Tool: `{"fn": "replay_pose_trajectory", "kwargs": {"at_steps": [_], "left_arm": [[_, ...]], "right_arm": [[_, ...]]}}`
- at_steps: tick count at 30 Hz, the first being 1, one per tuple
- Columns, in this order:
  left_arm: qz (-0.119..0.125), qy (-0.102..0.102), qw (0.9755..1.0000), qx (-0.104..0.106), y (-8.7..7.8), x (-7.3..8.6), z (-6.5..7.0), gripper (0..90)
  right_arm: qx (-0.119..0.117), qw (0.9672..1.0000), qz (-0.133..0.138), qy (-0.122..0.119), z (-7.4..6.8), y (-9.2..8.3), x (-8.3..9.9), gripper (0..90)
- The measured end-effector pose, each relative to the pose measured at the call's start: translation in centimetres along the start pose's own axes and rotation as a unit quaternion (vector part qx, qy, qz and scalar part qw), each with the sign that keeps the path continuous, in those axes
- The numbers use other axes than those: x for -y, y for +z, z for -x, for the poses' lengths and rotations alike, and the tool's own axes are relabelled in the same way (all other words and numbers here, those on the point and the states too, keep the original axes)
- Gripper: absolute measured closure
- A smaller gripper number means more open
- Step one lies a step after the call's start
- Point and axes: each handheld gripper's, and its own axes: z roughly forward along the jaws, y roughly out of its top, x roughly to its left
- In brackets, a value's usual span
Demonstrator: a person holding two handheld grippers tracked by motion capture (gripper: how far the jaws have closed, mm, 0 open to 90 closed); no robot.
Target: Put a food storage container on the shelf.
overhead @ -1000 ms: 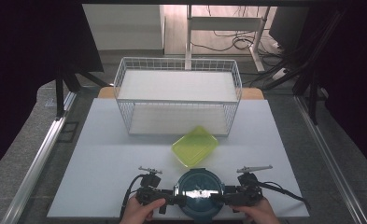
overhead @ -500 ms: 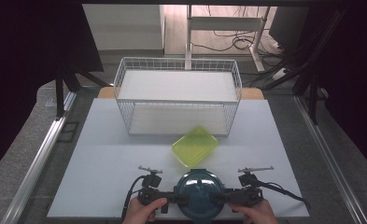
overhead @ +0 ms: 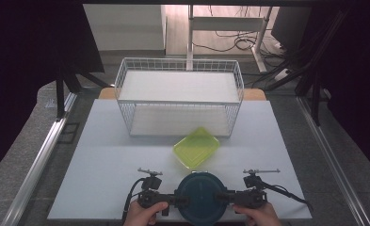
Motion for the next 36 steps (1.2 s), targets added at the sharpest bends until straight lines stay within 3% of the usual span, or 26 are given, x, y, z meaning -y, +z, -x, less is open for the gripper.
{"fn": "replay_pose_trajectory", "kwargs": {"at_steps": [28,36], "left_arm": [[0.015,0.033,0.9992,-0.018,-0.8,-0.4,1.1,42.6],[0.023,0.04,0.9988,-0.017,-1.2,-0.9,1.6,42.4]], "right_arm": [[-0.007,0.9998,0.015,-0.014,-0.6,-0.7,-0.2,40.9],[-0.001,0.9991,0.026,-0.035,-1.3,-1.2,-0.8,40.9]]}}
